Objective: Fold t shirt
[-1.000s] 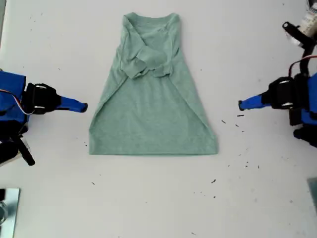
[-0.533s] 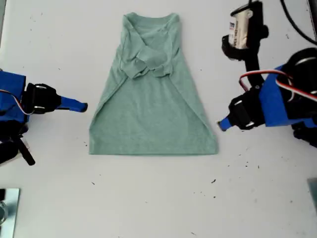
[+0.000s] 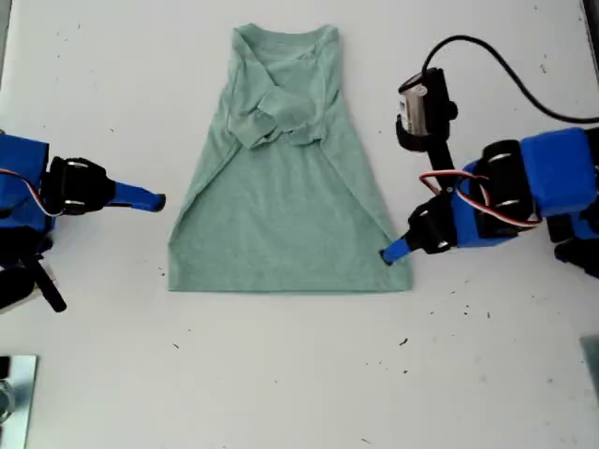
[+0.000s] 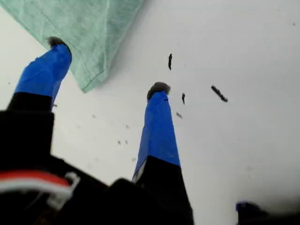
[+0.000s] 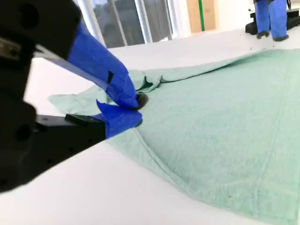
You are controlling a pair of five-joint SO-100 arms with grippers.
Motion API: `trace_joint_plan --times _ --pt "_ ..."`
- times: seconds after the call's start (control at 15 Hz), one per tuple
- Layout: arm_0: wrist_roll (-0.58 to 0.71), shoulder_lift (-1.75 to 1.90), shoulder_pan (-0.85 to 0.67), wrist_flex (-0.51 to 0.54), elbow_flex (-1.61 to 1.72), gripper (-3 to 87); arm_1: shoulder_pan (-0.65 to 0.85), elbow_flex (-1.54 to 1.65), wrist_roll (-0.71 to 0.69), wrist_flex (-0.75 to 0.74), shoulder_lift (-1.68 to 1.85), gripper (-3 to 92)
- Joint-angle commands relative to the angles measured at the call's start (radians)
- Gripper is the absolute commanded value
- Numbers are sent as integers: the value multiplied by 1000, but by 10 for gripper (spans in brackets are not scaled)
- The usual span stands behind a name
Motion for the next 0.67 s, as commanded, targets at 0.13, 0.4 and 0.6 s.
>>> trace_joint_plan --times 0.13,0.4,0.6 --pt "8 0 -6 -14 11 -1 41 89 -60 -313 -149 201" --pt "8 -2 2 -14 12 -1 15 32 -61 -153 -101 -23" --pt "9 -2 -6 -14 12 -1 -5 -189 -71 100 -28 -22"
